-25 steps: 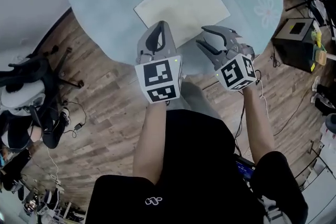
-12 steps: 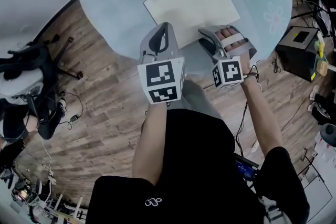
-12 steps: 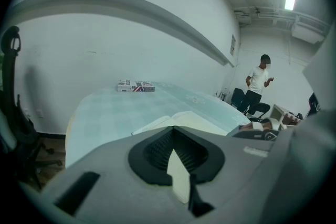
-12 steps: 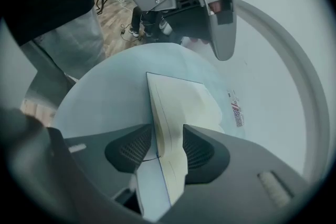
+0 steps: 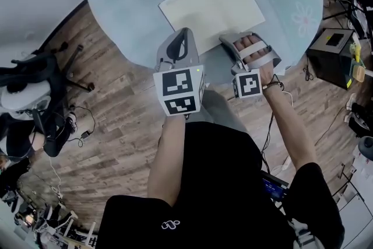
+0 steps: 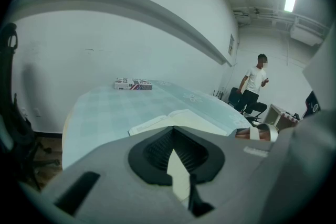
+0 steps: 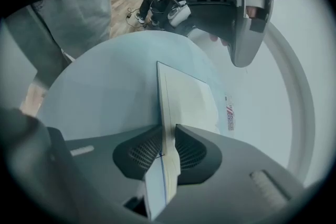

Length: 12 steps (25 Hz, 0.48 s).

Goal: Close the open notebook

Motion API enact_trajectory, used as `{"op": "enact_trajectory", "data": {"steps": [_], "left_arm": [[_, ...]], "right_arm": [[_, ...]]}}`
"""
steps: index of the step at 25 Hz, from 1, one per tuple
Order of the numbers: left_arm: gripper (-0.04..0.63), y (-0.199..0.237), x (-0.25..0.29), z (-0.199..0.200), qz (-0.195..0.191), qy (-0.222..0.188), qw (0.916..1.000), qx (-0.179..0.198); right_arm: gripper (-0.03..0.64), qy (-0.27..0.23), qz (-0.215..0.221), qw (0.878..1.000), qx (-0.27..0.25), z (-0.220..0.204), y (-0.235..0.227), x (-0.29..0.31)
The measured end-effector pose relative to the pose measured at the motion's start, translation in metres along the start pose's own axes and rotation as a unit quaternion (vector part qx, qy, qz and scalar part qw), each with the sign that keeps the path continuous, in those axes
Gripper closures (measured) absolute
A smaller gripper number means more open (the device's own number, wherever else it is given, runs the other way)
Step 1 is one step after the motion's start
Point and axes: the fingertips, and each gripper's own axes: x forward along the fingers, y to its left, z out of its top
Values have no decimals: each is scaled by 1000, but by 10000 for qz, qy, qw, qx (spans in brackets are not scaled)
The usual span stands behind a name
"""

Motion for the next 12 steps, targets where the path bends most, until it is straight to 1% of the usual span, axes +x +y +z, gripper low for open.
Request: {"op": "enact_trajectory", "data": {"steps": [2, 4, 6, 7, 9, 11, 12], "left_arm": [[592, -2, 0, 2, -30, 0, 10000, 35], [592, -2, -2, 6, -67, -11, 10000, 33], [592, -1, -4, 9, -79, -31, 10000, 23], [592, -1, -5, 12, -78, -41, 10000, 32], [592, 1, -5, 17, -73, -71, 9999, 72], [592, 7, -7, 24, -56, -116, 9998, 133], [592, 11, -8, 27, -45, -136, 9998, 164]], "right_arm": [[563, -1, 39, 9996, 271, -2, 0, 0], [566, -53, 77, 9980, 625, -1, -3, -1], [568, -200, 106, 9928, 1180, 0, -6, -4], [568, -306, 120, 9877, 1526, -1, -7, -6], [568, -533, 128, 9732, 2234, -2, -11, -9], [568, -743, 82, 9531, 2931, -1, -17, -10], [568, -850, 50, 9406, 3288, 0, -20, -10]]}}
